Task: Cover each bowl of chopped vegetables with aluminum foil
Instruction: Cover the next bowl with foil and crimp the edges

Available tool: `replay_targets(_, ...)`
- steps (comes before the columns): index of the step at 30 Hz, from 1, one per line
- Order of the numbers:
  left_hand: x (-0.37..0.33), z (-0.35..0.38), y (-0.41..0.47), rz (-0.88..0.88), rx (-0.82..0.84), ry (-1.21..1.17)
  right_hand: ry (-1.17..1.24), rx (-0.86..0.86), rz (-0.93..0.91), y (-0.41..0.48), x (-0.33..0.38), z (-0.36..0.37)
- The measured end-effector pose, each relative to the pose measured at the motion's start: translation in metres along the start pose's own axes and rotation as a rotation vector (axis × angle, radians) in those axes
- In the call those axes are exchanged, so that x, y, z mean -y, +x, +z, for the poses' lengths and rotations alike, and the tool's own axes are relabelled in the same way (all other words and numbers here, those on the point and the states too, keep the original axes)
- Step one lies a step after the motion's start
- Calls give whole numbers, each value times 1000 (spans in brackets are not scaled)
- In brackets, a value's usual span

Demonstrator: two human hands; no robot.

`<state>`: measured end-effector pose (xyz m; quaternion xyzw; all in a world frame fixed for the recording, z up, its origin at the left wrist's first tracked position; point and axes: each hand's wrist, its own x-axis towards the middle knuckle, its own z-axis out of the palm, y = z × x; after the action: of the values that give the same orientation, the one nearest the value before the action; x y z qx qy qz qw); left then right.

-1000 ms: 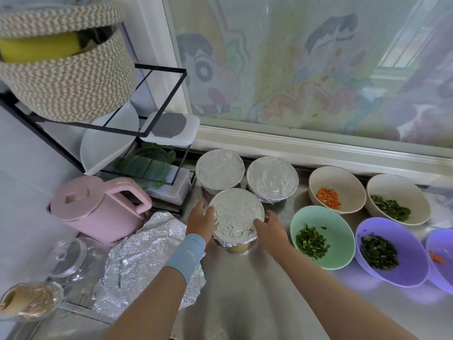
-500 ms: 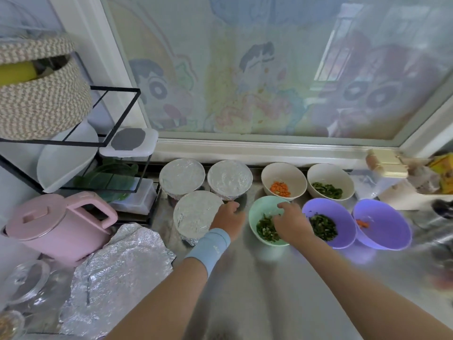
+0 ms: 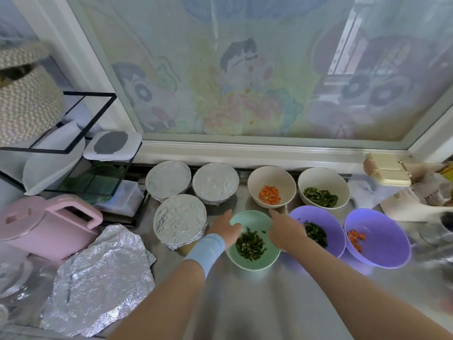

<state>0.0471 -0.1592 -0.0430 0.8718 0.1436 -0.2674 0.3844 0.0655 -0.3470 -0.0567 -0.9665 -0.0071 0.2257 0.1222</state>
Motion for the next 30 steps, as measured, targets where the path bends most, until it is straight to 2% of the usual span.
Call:
replay_targets(4, 13, -2, -11, -38, 6, 90, -60, 152, -85, -9, 10, 8)
replay_targets(11, 39, -3, -36, -152, 24, 386, -172, 280, -256, -30, 35, 25)
replay_targets(16, 56, -2, -55, -167, 50, 344, -321, 301, -330, -36, 52, 27)
replay_targets(22, 78, -45, -68, -177, -37, 266, -182, 122, -478, -41, 123, 17)
replay_targets(26, 119, -93, -75, -191, -174, 219, -69, 207, -532, -47, 197, 31)
replay_targets(30, 189, -131, -82, -213, -231, 260, -21, 302, -577, -47, 266, 73)
